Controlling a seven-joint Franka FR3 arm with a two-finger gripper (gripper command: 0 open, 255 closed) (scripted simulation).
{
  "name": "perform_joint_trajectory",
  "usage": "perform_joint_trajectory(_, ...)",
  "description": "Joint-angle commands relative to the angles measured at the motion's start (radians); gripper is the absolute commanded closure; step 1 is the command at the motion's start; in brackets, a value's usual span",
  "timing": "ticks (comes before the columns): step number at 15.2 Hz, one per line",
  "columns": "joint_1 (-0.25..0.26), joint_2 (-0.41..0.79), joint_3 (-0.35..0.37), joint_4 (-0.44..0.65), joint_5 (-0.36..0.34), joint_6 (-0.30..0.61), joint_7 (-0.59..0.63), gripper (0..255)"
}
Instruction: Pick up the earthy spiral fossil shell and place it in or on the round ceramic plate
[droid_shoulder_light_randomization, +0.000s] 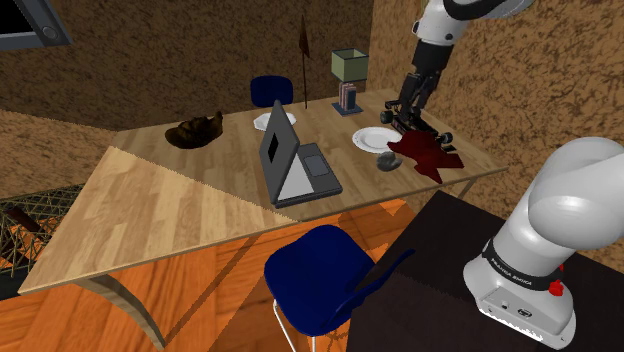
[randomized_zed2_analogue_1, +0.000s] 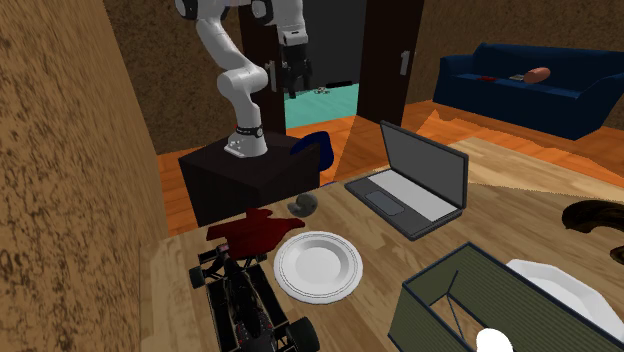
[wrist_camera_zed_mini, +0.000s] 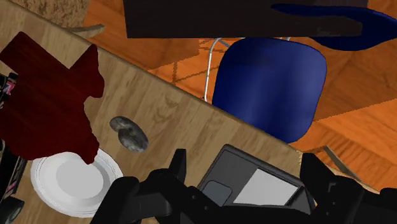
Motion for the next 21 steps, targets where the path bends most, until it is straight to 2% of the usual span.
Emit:
perform_joint_trajectory(1,0.000,0.042,-0.037,-0.025,-0.024,0.059,-0.066,0)
perform_joint_trajectory(7,0.008,0.217,-0.152,-0.041,-0.074,0.225,-0.259,0)
perform_joint_trajectory(12,0.034,0.407,-0.247,-0.010,-0.069,0.364,-0.434,0)
perform_joint_trajectory(16,0.061,0.584,-0.313,0.041,-0.011,0.467,-0.598,0)
perform_joint_trajectory(21,0.063,0.826,-0.340,0.140,0.140,0.565,-0.839,0)
